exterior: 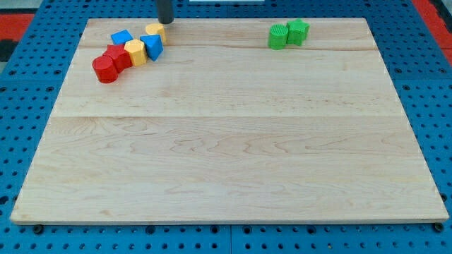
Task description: Push the yellow heart to the right side of the yellow hexagon
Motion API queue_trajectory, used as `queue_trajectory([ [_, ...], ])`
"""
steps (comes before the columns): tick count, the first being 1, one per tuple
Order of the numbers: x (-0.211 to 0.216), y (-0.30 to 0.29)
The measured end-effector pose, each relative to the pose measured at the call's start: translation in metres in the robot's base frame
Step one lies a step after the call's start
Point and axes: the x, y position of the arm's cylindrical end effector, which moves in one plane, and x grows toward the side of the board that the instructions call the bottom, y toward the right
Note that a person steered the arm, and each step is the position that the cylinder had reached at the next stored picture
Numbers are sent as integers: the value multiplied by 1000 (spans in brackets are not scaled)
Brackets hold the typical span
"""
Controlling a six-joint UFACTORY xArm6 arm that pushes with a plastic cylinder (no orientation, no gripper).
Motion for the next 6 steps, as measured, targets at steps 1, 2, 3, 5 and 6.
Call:
queue_trajectory([
  [1,3,-45],
  [2,12,-45],
  [3,11,-26],
  [5,35,7],
  [6,63,9],
])
